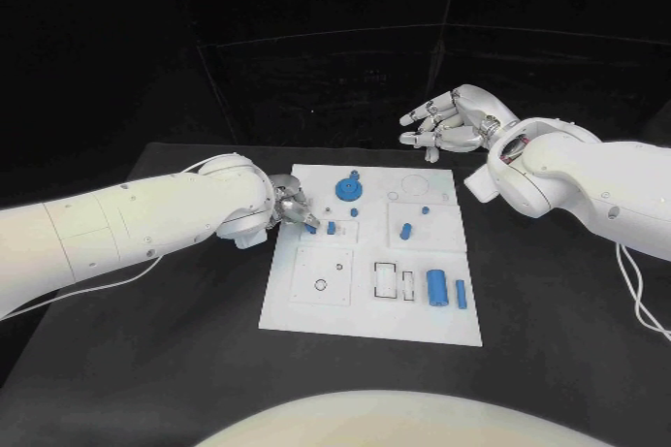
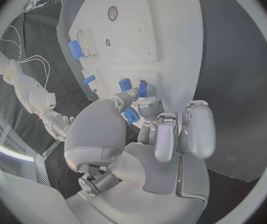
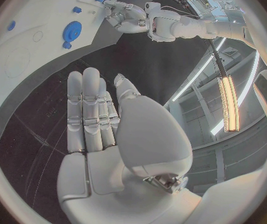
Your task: Assemble the parts on the task board
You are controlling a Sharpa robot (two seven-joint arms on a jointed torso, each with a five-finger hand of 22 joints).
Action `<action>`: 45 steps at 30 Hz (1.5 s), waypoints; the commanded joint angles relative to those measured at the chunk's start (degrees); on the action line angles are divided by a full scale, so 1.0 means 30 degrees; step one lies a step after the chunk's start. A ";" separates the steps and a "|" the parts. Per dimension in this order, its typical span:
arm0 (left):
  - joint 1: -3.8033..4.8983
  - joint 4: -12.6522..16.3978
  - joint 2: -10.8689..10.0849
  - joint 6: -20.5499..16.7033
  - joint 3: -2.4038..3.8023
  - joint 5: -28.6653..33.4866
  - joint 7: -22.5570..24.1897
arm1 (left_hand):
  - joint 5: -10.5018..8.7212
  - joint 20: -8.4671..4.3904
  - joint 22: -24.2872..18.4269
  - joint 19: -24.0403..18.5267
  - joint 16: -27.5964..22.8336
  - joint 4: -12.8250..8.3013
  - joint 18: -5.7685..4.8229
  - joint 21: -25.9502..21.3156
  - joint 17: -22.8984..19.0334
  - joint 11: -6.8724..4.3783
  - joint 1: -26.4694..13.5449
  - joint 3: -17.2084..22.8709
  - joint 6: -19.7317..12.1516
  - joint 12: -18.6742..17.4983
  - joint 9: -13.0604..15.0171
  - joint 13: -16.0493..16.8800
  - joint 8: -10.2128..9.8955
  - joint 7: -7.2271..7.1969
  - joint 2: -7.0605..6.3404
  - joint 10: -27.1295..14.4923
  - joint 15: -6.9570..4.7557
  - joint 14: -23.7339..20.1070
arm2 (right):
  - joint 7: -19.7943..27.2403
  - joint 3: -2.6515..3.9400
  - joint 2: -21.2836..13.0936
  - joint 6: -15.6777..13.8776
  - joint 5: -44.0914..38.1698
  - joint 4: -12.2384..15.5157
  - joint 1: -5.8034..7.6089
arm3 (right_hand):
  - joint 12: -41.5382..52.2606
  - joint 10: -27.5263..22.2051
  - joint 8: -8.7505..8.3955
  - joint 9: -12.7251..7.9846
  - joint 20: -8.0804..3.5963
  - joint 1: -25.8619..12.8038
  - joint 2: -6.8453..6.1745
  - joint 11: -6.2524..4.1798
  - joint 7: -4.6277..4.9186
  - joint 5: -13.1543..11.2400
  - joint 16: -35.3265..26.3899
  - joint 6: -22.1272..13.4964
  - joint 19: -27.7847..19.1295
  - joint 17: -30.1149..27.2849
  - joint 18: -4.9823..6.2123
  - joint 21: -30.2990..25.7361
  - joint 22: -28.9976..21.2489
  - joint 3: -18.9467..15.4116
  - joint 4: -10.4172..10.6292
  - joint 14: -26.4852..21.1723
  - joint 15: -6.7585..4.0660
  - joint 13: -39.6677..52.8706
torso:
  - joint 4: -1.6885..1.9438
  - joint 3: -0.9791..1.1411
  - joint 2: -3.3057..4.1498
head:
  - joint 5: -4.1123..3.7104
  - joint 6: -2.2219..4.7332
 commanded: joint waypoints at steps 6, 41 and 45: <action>-0.0090 -0.0053 0.0215 0.0436 -0.0060 -0.0042 -0.0394 | 0.0031 -0.0170 0.0604 0.0614 0.0059 0.0269 -0.0003 0.0222 0.5031 -0.0083 -0.0588 -0.0643 0.0435 0.0397 -0.0134 0.0388 0.0105 -0.0073 0.0067 0.0194 -0.0186 0.1951 | 0.0107 0.0013 0.0011 0.0050 0.0031 0.0047 0.0037 | -0.0088 -0.0104 0.0080 -0.0019 0.0111 -0.0012 0.0093 0.0012 -0.0004 0.0125 -0.0131 -0.0070 -0.0020 0.0011 0.0089 -0.0128 -0.0018 0.0013 0.0100 -0.0001 0.0054 -0.0017 | 0.0040 -0.0016 -0.0002 | -0.0069 -0.0033; -0.0090 0.0092 0.0198 -0.0050 -0.0057 -0.0584 -0.0505 | 0.0052 -0.0249 0.1304 0.0832 0.0059 0.1203 -0.0153 0.0745 0.5031 -0.0212 -0.1679 -0.2203 0.1179 0.0892 -0.0771 0.0869 0.0115 -0.0249 -0.0304 0.0559 -0.0269 0.1951 | 0.0141 0.0013 0.0044 0.0079 0.0031 -0.0006 0.0036 | -0.0073 -0.0111 0.0092 -0.0017 0.0119 -0.0084 0.0089 0.0027 0.0006 0.0135 -0.0189 -0.0080 -0.0003 0.0024 0.0087 -0.0177 -0.0046 -0.0024 0.0176 0.0014 0.0065 -0.0052 | 0.0028 -0.0017 -0.0003 | -0.0061 -0.0141; -0.0090 0.0096 0.0196 -0.0117 -0.0057 -0.0588 -0.0528 | 0.0056 -0.0252 0.1392 0.0858 0.0059 0.1326 -0.0171 0.0813 0.5031 -0.0220 -0.1770 -0.2319 0.1245 0.0951 -0.0840 0.0934 0.0117 -0.0261 -0.0277 0.0608 -0.0275 0.1951 | 0.0139 0.0013 0.0039 0.0083 0.0031 -0.0007 0.0036 | -0.0073 -0.0111 0.0092 -0.0017 0.0119 -0.0084 0.0089 0.0027 0.0006 0.0135 -0.0189 -0.0080 -0.0003 0.0024 0.0087 -0.0177 -0.0046 -0.0024 0.0176 0.0014 0.0065 -0.0052 | 0.0039 -0.0017 -0.0004 | -0.0064 -0.0142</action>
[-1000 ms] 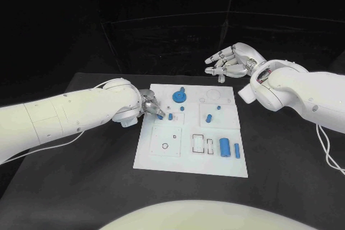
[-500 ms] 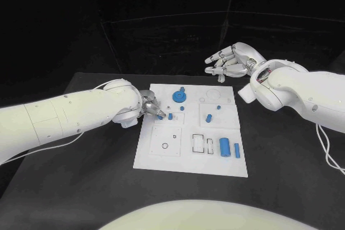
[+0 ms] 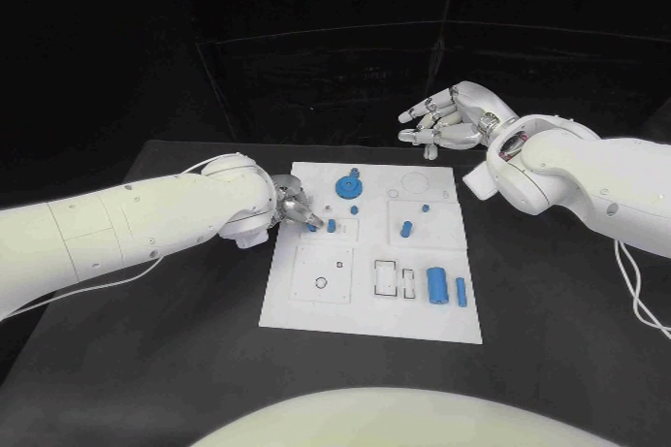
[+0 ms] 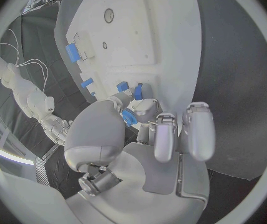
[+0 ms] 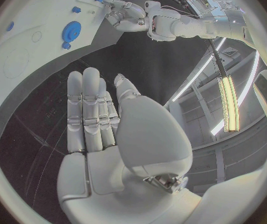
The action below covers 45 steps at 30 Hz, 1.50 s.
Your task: Assemble the parts on the task board
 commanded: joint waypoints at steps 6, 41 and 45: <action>0.0005 0.0086 0.0026 -0.0060 0.0003 -0.0295 -0.0224 | -0.0012 -0.0120 0.1535 0.0907 0.0059 0.0150 -0.0202 0.0182 0.5031 -0.0025 -0.0341 -0.0267 0.0225 0.0249 -0.0111 0.0179 0.0029 -0.0033 0.0048 0.0220 -0.0143 0.1951 | 0.0133 0.0013 0.0011 0.0080 0.0031 0.0022 0.0035 | -0.0073 -0.0111 0.0092 -0.0017 0.0119 -0.0083 0.0089 0.0027 0.0006 0.0047 -0.0103 -0.0080 -0.0003 0.0024 0.0086 -0.0080 -0.0017 0.0040 0.0113 0.0015 0.0065 -0.0018 | -0.0004 0.0014 0.0000 | 0.0011 -0.0006; 0.0009 0.0091 0.0058 0.0282 0.0008 -0.0530 -0.0588 | -0.0031 -0.0138 0.1930 0.1018 0.0059 0.0630 -0.0284 0.0489 0.5031 -0.0074 -0.0646 -0.1085 0.0584 0.0454 -0.0476 0.0423 0.0071 -0.0096 -0.0026 0.0475 -0.0163 0.1951 | 0.0143 0.0013 -0.0026 0.0069 0.0031 0.0051 0.0035 | -0.0059 -0.0112 0.0101 -0.0016 0.0125 -0.0127 0.0092 0.0031 0.0009 0.0059 -0.0140 -0.0086 0.0010 0.0034 0.0086 -0.0112 -0.0035 0.0018 0.0163 0.0027 0.0070 -0.0040 | 0.0005 0.0000 0.0006 | 0.0032 -0.0127; 0.0023 0.0031 0.0073 0.0215 0.0013 -0.0531 -0.0574 | -0.0036 -0.0138 0.1942 0.1018 0.0059 0.0726 -0.0286 0.0495 0.5031 -0.0073 -0.0695 -0.1227 0.0608 0.0458 -0.0527 0.0432 0.0072 -0.0093 -0.0001 0.0489 -0.0163 0.1951 | 0.0144 0.0013 -0.0017 0.0078 0.0031 0.0044 0.0035 | -0.0059 -0.0112 0.0101 -0.0016 0.0125 -0.0127 0.0092 0.0031 0.0009 0.0059 -0.0140 -0.0086 0.0010 0.0034 0.0086 -0.0112 -0.0035 0.0018 0.0163 0.0027 0.0070 -0.0040 | -0.0013 0.0004 0.0014 | 0.0037 -0.0136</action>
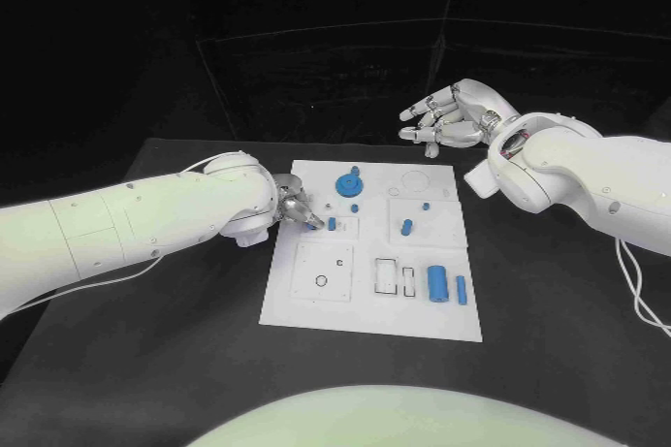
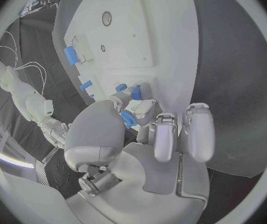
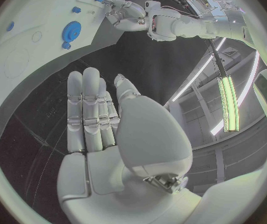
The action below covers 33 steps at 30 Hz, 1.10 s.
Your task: Assemble the parts on the task board
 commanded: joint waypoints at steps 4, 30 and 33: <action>0.0054 -0.0116 0.0074 -0.0043 0.0019 -0.0143 -0.0212 | -0.0024 -0.0138 0.1913 0.1013 0.0059 0.0023 -0.0283 0.0116 0.5031 -0.0005 -0.0226 -0.0141 0.0179 0.0089 -0.0045 0.0001 0.0071 0.0018 -0.0022 0.0149 -0.0095 0.2021 | 0.0136 0.0013 0.0015 0.0080 0.0031 0.0019 0.0036 | -0.0059 -0.0112 0.0101 -0.0016 0.0125 -0.0127 0.0092 0.0031 0.0009 0.0059 -0.0067 -0.0087 0.0010 0.0018 0.0087 -0.0112 -0.0018 -0.0035 0.0110 0.0026 0.0071 -0.0018 | -0.0021 -0.0006 0.0014 | 0.0002 -0.0018; 0.0129 -0.0470 0.0317 0.0452 0.0026 -0.0141 -0.0231 | -0.0057 -0.0125 0.1925 0.0998 0.0059 0.0308 -0.0281 0.0106 0.5031 0.0019 -0.0346 -0.0883 0.0212 0.0058 -0.0221 -0.0015 0.0090 0.0048 -0.0055 0.0151 -0.0079 0.2021 | 0.0134 0.0013 0.0030 0.0117 0.0031 -0.0007 0.0036 | -0.0044 -0.0113 0.0110 -0.0015 0.0129 -0.0161 0.0097 0.0032 0.0009 0.0068 -0.0101 -0.0090 0.0022 0.0029 0.0087 -0.0142 -0.0035 -0.0053 0.0154 0.0040 0.0074 -0.0037 | 0.0000 0.0005 0.0010 | -0.0097 -0.0063; 0.0131 -0.0467 0.0300 0.0358 0.0027 -0.0141 -0.0199 | -0.0090 -0.0115 0.1940 0.0994 0.0059 0.0588 -0.0281 0.0106 0.5031 0.0035 -0.0558 -0.1524 0.0248 0.0053 -0.0316 -0.0011 0.0120 0.0067 -0.0098 0.0158 -0.0064 0.2021 | 0.0136 0.0013 0.0035 0.0127 0.0031 -0.0014 0.0036 | -0.0044 -0.0113 0.0110 -0.0015 0.0129 -0.0161 0.0097 0.0032 0.0009 0.0068 -0.0101 -0.0090 0.0022 0.0029 0.0087 -0.0142 -0.0035 -0.0053 0.0154 0.0040 0.0074 -0.0037 | 0.0005 -0.0001 0.0004 | -0.0101 -0.0066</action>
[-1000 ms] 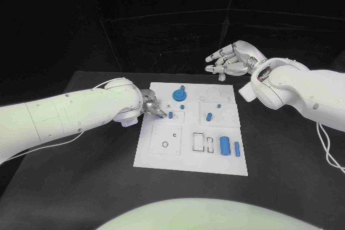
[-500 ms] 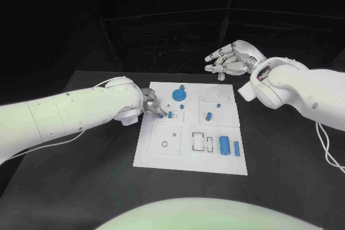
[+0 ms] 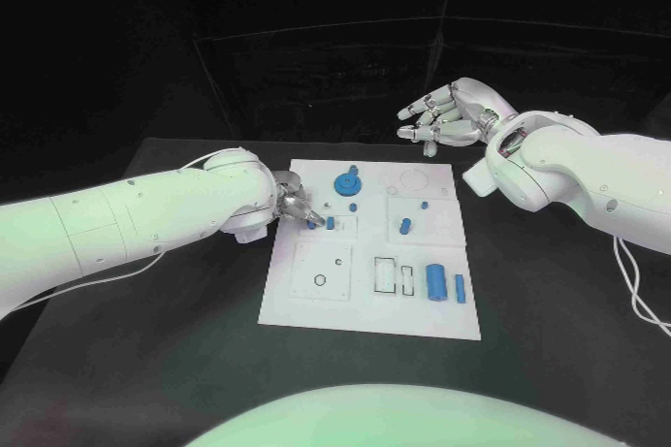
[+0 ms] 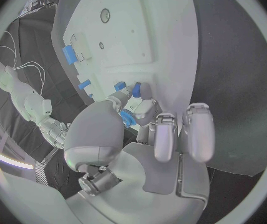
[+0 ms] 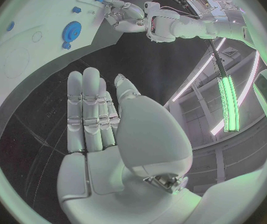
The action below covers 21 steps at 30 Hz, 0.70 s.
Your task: Assemble the parts on the task board
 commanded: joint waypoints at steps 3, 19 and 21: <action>0.0031 0.0055 -0.0053 -0.0107 0.0016 -0.0109 -0.0109 | -0.0126 -0.0112 0.1951 0.0987 0.0059 0.0444 -0.0279 0.0099 0.5031 0.0030 -0.0472 -0.1196 0.0189 0.0037 -0.0150 -0.0017 0.0144 -0.0006 -0.0129 0.0158 -0.0067 0.2021 | 0.0141 0.0013 0.0023 0.0115 0.0030 0.0003 0.0036 | -0.0044 -0.0113 0.0110 -0.0015 0.0129 -0.0161 0.0097 0.0032 0.0009 0.0068 -0.0102 -0.0090 0.0022 0.0031 0.0086 -0.0066 -0.0017 0.0022 0.0083 0.0040 0.0074 -0.0017 | 0.0019 -0.0012 0.0000 | -0.0010 0.0000; 0.0457 0.0931 -0.1221 -0.2739 0.0209 0.0724 0.1109 | -0.1228 0.0065 -0.0642 0.0001 0.0059 0.2896 0.0354 -0.2449 0.5031 0.0408 0.1117 -0.6144 -0.1146 -0.2425 -0.0807 -0.3007 0.0163 0.0440 0.0626 -0.1726 0.0171 0.2021 | 0.0170 0.0013 0.0039 0.0124 0.0030 -0.0056 0.0035 | -0.0041 -0.0115 0.0112 -0.0015 0.0130 -0.0172 0.0093 0.0034 0.0010 0.0069 -0.0112 -0.0093 0.0025 0.0034 0.0086 -0.0075 -0.0022 0.0014 0.0095 0.0042 0.0075 -0.0022 | 0.0019 -0.0008 -0.0002 | -0.0111 -0.0036; 0.0500 0.0952 -0.1284 -0.3058 0.0216 0.0967 0.1470 | -0.1165 0.0138 -0.1618 -0.0374 -0.0096 0.2826 0.0575 -0.3416 0.4768 0.0563 0.1739 -0.6259 -0.1641 -0.3832 -0.0939 -0.4655 -0.0025 0.0633 0.0854 -0.2708 0.0268 0.1945 | 0.0174 0.0012 0.0040 0.0122 0.0030 -0.0065 0.0035 | -0.0041 -0.0115 0.0112 -0.0015 0.0130 -0.0172 0.0093 0.0034 0.0010 0.0069 -0.0112 -0.0093 0.0025 0.0034 0.0086 -0.0075 -0.0022 0.0014 0.0095 0.0042 0.0075 -0.0022 | 0.0014 -0.0011 -0.0005 | -0.0115 -0.0032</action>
